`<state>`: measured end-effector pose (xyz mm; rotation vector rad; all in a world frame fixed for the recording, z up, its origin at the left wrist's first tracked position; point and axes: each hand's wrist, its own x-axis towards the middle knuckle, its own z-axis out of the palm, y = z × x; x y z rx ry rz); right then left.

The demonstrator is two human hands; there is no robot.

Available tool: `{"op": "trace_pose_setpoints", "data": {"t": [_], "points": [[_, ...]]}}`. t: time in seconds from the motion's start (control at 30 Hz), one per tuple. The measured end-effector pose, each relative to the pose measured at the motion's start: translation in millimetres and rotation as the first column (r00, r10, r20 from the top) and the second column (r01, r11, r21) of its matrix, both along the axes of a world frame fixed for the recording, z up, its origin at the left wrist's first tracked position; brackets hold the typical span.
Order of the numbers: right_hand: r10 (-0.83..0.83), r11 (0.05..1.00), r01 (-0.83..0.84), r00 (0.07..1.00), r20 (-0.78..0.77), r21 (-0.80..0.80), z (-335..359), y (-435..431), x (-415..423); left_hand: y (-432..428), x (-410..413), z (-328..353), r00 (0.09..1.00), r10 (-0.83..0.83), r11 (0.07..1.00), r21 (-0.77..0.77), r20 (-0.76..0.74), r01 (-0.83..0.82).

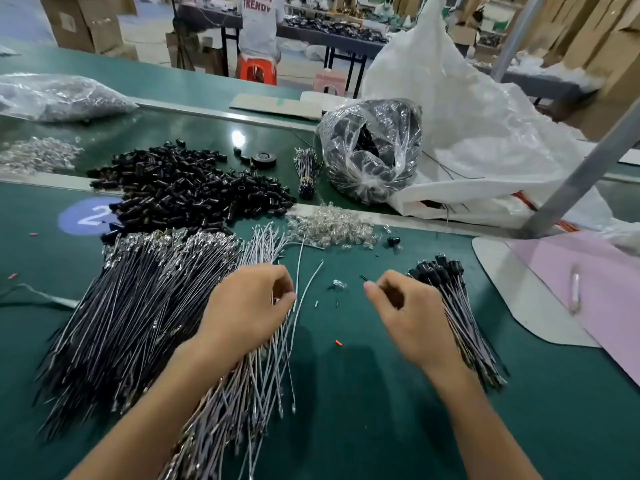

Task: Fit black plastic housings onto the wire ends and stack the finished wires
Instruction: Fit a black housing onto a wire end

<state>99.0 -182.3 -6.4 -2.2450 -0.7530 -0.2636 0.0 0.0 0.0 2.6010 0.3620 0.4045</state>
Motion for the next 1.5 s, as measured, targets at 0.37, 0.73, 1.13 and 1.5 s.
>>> {"op": "trace_pose_setpoints", "data": {"t": [0.37,0.73,1.13,1.5], "points": [[-0.079,0.984,0.098,0.988,-0.133,0.146,-32,43,32,24,52,-21,0.979,-0.030,0.994,0.094,-0.203,0.050],[-0.184,0.971,0.166,0.978,-0.096,-0.170,-37,66,38,25,49,-27,0.997,-0.064,0.998,0.009,-0.045,0.065],[0.442,0.733,0.086,0.694,-0.568,0.675,-14,64,28,21,48,-19,0.980,-0.149,0.863,-0.467,0.128,0.192],[0.098,0.866,0.158,0.876,-0.472,0.474,-36,77,35,52,48,-13,0.985,0.047,0.921,-0.390,0.165,0.021]]}}
